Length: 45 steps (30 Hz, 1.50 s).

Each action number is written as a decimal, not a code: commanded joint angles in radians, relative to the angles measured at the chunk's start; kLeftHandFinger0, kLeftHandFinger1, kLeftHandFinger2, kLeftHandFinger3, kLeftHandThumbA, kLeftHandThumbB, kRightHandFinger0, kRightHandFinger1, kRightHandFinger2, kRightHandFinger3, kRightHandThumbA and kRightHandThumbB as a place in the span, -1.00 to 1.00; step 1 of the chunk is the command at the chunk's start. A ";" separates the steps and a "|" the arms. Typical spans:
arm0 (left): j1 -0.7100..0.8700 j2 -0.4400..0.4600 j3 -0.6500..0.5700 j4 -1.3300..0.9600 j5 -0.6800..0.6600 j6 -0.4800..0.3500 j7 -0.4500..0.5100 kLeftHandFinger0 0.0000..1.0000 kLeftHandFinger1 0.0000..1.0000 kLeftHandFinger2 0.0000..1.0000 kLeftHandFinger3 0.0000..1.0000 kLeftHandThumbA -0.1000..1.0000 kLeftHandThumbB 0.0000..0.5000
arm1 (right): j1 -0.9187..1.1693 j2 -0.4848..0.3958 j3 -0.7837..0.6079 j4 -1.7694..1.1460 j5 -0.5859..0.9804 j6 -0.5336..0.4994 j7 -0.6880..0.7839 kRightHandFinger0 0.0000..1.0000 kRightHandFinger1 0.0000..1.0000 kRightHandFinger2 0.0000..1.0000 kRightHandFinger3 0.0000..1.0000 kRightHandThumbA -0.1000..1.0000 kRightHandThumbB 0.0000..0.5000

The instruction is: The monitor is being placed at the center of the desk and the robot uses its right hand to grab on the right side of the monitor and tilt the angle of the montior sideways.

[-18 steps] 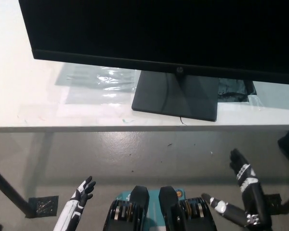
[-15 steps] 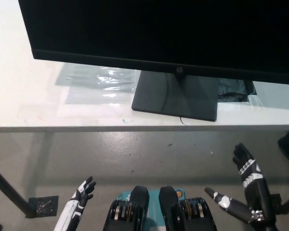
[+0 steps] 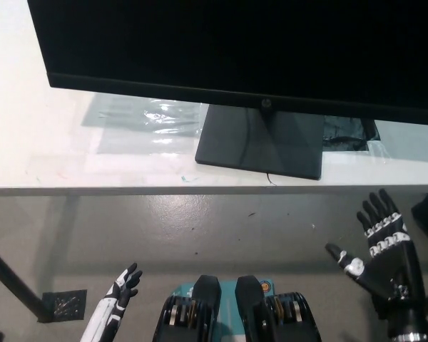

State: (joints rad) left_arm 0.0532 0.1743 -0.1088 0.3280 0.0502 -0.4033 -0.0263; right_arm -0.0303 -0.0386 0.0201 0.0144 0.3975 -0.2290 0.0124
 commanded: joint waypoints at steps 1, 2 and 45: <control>-0.016 0.019 -0.006 -0.010 0.008 -0.067 0.008 1.00 1.00 1.00 1.00 1.00 0.61 | -0.176 0.044 -0.160 -0.065 0.670 0.283 0.072 1.00 1.00 1.00 1.00 1.00 0.67; -0.017 0.020 -0.007 -0.009 0.009 -0.067 0.010 1.00 1.00 1.00 1.00 1.00 0.61 | -0.191 0.050 -0.174 -0.051 0.684 0.292 0.065 1.00 1.00 1.00 1.00 1.00 0.65; -0.002 0.015 -0.014 -0.014 0.000 -0.067 0.003 1.00 1.00 1.00 1.00 1.00 0.67 | -0.415 0.099 -0.390 0.088 0.785 0.501 0.012 1.00 1.00 1.00 1.00 1.00 0.47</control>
State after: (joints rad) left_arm 0.0577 0.1744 -0.1220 0.3367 0.0504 -0.4271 -0.0263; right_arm -0.3697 0.0596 -0.3556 0.1102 1.1322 0.2467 0.0072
